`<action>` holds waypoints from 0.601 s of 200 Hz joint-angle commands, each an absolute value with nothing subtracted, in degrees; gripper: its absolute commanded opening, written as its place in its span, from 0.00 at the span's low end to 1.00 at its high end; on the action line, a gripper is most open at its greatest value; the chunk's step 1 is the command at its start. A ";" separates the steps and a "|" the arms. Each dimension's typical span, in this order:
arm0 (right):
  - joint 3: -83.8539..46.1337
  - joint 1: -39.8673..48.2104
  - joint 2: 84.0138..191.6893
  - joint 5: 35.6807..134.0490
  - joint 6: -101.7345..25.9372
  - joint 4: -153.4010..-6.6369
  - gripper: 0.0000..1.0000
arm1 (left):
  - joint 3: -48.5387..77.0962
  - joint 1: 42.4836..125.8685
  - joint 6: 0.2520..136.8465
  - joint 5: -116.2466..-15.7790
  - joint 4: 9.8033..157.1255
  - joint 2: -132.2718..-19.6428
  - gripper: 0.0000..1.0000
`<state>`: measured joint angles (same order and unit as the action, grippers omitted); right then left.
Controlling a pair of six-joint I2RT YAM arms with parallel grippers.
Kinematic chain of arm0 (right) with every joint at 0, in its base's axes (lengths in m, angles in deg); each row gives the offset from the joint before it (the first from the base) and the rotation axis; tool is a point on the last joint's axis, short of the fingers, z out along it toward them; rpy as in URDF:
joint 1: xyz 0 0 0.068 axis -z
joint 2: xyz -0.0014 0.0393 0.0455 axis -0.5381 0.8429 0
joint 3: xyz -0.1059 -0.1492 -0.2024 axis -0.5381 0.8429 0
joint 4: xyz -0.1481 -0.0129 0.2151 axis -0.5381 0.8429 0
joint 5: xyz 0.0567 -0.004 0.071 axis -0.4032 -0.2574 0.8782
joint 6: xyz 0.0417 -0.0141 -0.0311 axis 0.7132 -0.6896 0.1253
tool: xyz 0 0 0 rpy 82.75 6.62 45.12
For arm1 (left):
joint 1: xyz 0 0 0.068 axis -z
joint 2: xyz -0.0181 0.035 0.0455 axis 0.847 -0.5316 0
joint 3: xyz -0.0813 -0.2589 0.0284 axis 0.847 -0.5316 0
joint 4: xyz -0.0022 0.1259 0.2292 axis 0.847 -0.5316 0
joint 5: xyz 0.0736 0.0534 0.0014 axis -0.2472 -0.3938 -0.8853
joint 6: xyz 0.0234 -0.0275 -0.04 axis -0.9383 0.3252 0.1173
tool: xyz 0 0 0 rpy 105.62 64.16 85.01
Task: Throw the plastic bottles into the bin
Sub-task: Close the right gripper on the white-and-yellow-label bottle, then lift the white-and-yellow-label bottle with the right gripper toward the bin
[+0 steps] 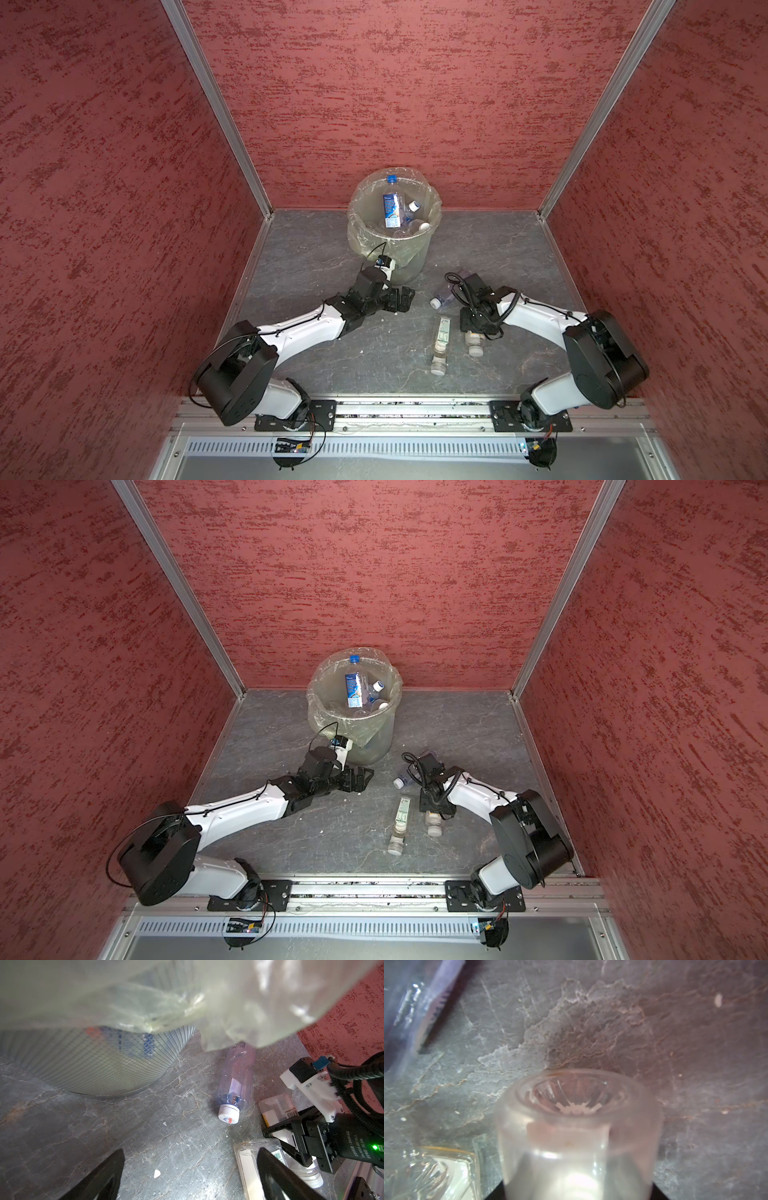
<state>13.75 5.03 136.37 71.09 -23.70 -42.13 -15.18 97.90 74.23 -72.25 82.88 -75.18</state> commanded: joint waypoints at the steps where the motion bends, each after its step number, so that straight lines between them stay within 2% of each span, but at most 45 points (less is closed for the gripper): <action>1: 15.75 5.40 136.39 72.61 -23.83 -44.78 0.54 | -13.86 98.47 74.17 -71.57 82.32 -75.61 0.99; 61: 15.56 5.40 133.63 71.34 -23.79 -44.58 0.45 | -13.32 99.46 73.74 -72.27 82.05 -75.80 1.00; 120: 12.35 5.40 122.79 68.06 -23.26 -40.78 0.33 | -13.22 100.44 72.98 -73.28 82.26 -76.07 0.99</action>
